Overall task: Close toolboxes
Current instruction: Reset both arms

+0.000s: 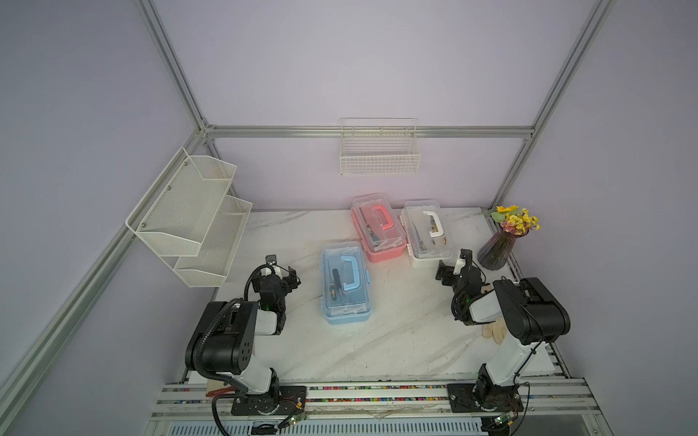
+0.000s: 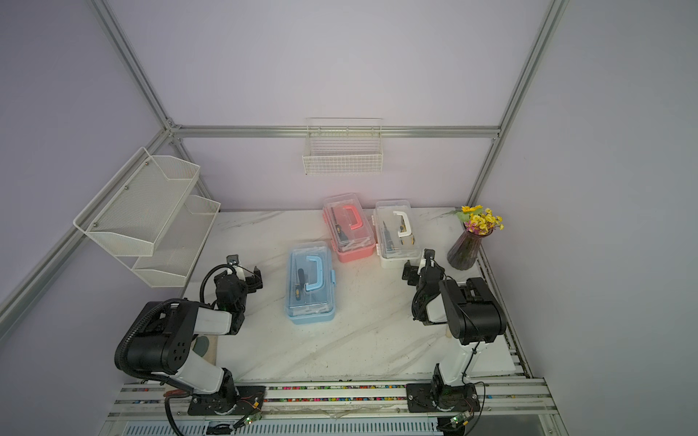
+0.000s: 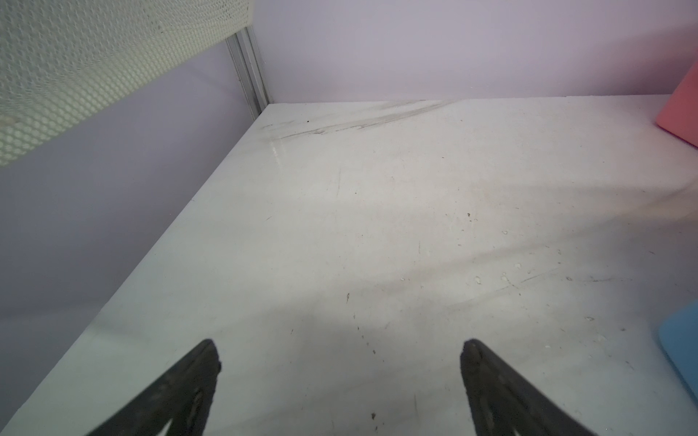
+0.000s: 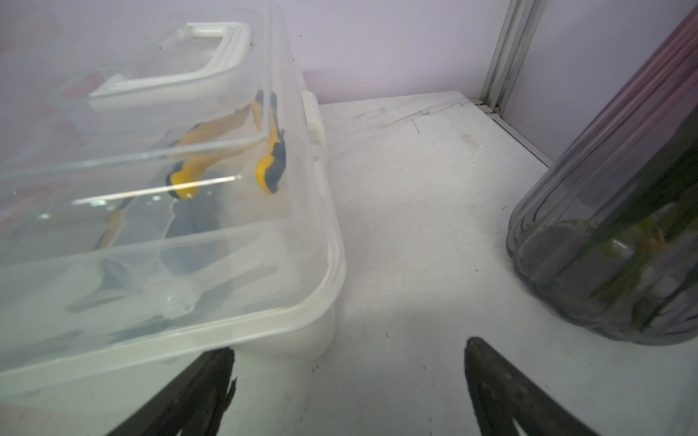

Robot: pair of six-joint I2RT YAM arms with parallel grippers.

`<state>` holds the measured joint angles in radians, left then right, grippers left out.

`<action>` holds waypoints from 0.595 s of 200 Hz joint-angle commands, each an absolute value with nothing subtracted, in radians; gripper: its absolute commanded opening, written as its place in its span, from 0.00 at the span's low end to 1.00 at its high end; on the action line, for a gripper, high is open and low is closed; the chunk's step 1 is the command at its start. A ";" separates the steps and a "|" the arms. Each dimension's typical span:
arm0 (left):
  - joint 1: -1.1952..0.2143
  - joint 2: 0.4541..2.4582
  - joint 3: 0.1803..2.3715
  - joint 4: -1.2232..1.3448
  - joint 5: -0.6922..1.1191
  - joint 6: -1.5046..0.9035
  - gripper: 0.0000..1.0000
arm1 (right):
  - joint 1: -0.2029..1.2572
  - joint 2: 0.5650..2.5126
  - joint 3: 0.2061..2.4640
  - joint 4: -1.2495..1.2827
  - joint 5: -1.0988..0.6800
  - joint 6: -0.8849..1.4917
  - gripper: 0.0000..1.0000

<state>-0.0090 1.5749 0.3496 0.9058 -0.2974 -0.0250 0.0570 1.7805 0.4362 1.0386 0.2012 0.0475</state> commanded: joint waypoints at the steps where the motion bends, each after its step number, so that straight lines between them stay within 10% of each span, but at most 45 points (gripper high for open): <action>1: -0.006 1.571 0.367 0.969 -0.291 -0.034 1.00 | 0.051 1.779 0.462 1.102 0.195 0.054 0.97; 109: -0.006 1.568 0.374 0.949 -0.293 -0.035 1.00 | 0.052 1.780 0.462 1.100 0.194 0.055 0.95; 119: -0.006 1.567 0.375 0.948 -0.295 -0.035 0.82 | 0.052 1.780 0.463 1.100 0.193 0.054 0.82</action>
